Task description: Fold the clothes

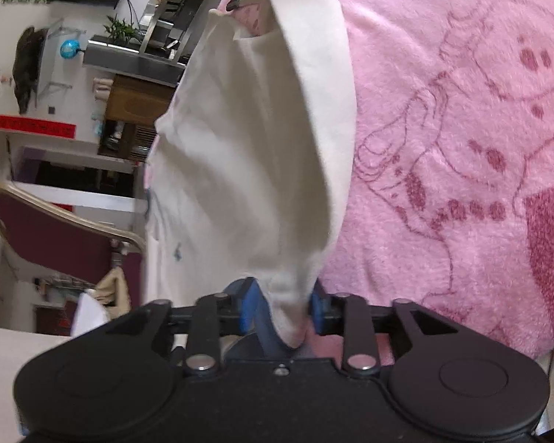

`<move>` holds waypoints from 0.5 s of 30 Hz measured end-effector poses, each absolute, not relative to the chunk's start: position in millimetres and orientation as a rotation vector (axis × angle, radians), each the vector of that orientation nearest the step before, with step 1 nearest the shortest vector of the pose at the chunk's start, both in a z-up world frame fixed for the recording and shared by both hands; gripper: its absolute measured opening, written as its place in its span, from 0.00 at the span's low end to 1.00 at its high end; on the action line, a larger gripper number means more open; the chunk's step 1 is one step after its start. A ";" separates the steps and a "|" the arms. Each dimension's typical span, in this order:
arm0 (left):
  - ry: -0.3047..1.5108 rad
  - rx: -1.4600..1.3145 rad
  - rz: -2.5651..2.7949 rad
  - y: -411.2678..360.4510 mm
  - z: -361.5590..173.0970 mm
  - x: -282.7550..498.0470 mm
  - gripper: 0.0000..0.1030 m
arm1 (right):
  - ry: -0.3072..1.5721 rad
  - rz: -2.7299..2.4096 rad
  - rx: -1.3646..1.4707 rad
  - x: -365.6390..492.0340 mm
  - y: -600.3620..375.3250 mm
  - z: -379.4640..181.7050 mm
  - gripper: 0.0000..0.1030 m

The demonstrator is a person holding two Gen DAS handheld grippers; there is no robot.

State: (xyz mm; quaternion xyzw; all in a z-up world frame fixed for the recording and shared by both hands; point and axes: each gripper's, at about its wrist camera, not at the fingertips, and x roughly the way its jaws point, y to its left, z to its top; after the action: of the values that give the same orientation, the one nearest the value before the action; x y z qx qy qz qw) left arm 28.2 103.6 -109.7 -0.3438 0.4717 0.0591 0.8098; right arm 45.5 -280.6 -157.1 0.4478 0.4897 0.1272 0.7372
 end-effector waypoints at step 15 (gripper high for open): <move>0.920 -0.475 0.258 94.9 -42.1 -11.0 0.00 | 0.957 0.239 0.707 -0.3 -241.3 -84.6 0.02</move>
State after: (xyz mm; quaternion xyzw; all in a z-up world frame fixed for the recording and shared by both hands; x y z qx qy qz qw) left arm -11.0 94.9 -42.1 -0.2265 0.4384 0.1230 0.8610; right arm -0.3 -241.3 -84.6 0.3320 0.4499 0.1125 0.8214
